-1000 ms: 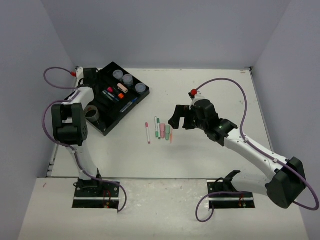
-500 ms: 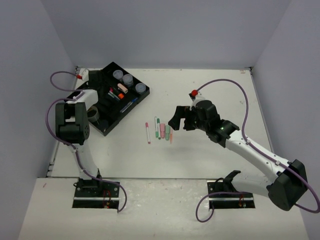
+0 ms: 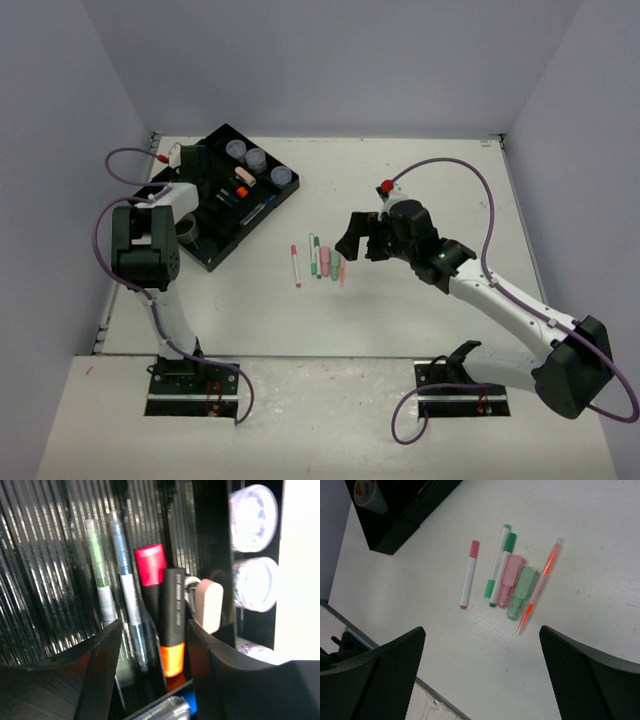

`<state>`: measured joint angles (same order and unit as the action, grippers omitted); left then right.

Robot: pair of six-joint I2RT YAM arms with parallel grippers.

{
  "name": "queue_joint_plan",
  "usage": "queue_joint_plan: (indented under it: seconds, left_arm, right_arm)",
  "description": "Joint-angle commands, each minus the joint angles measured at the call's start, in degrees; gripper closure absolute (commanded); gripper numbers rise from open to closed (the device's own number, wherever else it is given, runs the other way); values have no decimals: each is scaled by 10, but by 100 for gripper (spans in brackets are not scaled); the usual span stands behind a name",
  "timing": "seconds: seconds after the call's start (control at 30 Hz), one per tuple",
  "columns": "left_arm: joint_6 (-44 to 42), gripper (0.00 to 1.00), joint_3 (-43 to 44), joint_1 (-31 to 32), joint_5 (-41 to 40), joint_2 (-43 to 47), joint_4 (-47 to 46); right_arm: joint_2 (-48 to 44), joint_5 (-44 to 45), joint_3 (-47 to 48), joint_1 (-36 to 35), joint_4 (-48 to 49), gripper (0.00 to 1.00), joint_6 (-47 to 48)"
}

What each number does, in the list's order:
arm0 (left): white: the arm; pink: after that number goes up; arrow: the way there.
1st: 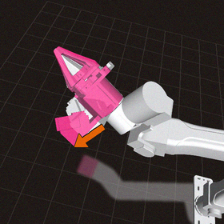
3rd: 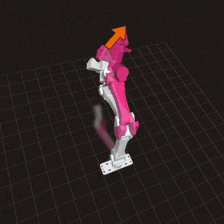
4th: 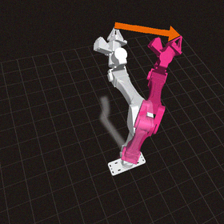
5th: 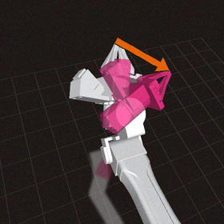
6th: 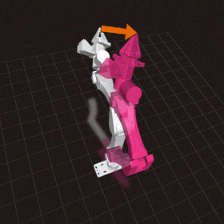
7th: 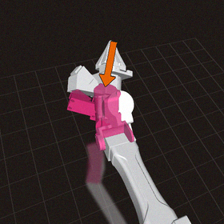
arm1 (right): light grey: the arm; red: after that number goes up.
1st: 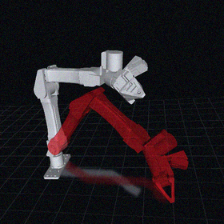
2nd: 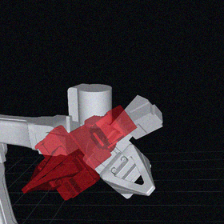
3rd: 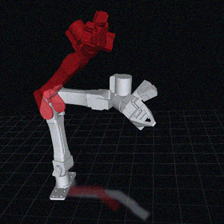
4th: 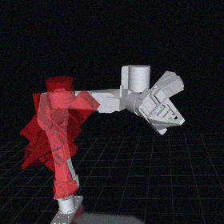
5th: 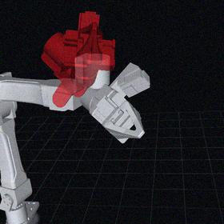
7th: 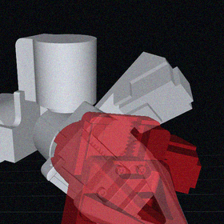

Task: Sort the stationery into containers
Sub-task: Place the pen in the storage box, then pick up the pen from the center of the board.

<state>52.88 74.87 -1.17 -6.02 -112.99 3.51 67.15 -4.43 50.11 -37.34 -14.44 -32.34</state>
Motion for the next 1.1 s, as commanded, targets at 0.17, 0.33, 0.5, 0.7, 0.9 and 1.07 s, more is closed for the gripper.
queue_joint_plan:
  seconds: [0.17, 0.33, 0.5, 0.7, 0.9, 1.07]
  left_arm:
    - [-22, 27, -25, 6, 33, 198, -18]
    - [-99, 1, -136, 88, 41, 445, -6]
    - [-119, 0, -275, 115, 45, 656, 9]
    - [-175, 0, -304, 115, 61, 757, 108]
    - [-210, 0, -297, 115, 82, 767, 152]
    - [-226, 0, -300, 115, 79, 776, 164]
  right_arm:
    - [105, 89, 59, -1, -65, 1, -10]
    - [211, 141, 119, -1, -127, 13, -34]
    - [260, 144, 138, -3, -139, 36, -39]
    - [310, 141, 157, -13, -145, 50, -54]
    - [356, 133, 190, -27, -153, 54, -66]
    - [385, 131, 206, -32, -157, 56, -74]
